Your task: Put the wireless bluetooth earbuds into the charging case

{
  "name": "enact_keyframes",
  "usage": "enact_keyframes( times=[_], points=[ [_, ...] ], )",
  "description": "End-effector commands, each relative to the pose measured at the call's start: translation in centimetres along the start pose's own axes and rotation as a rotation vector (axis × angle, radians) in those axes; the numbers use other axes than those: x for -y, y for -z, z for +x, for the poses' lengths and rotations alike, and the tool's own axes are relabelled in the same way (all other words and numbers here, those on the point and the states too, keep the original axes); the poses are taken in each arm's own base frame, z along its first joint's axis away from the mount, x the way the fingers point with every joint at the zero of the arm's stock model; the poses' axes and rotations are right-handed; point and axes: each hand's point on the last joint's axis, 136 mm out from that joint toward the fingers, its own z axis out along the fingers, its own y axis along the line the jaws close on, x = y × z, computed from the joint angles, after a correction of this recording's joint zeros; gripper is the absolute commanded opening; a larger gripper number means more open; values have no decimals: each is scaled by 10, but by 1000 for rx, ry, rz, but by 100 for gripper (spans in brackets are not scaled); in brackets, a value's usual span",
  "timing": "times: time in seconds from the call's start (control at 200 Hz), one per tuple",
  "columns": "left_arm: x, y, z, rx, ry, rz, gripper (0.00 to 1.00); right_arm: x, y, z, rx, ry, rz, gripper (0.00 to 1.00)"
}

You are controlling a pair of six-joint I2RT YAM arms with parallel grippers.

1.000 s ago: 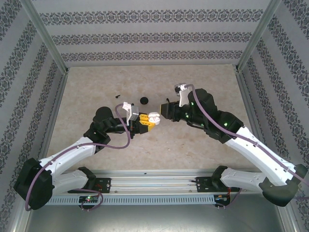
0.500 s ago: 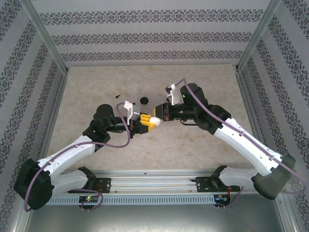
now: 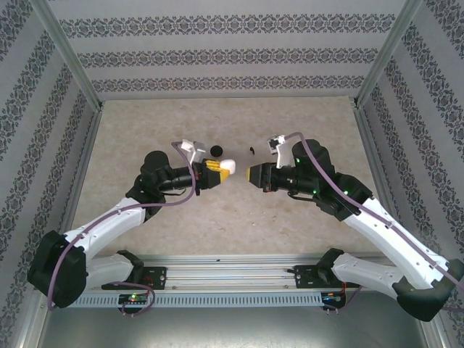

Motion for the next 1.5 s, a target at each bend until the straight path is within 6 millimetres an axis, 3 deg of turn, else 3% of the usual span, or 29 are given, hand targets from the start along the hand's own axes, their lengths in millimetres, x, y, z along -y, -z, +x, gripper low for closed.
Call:
enact_keyframes(
  times=[0.0, 0.06, 0.185, 0.37, 0.53, 0.774, 1.009, 1.279, 1.389, 1.494],
  points=[
    [-56, 18, 3, 19, 184, -199, 10, 44, 2, 3, 30, -38, 181, 18],
    [-85, 30, 12, 6, 287, -279, 10, 53, 1, 7, 22, -55, 208, 20],
    [-136, 52, 52, -75, 476, -431, 10, 70, -8, 15, -7, -84, 252, 24],
    [-190, 90, 120, -211, 641, -706, 11, 92, -26, 24, -57, -123, 309, 28],
    [-209, 123, 159, -360, 681, -900, 16, 102, -41, 25, -90, -118, 334, 33],
    [-216, 143, 180, -451, 703, -989, 29, 107, -74, 15, -196, -72, 353, 36],
    [-218, 155, 181, -532, 672, -1038, 42, 104, -93, 10, -227, -72, 330, 36],
    [-215, 162, 128, -536, 539, -1093, 51, 114, -80, 8, -189, -83, 354, 38],
    [-216, 151, 109, -577, 466, -1078, 52, 122, -73, 7, -158, -108, 360, 39],
    [-219, 124, 101, -638, 370, -1038, 55, 131, -67, 6, -133, -140, 371, 39]
  ],
)
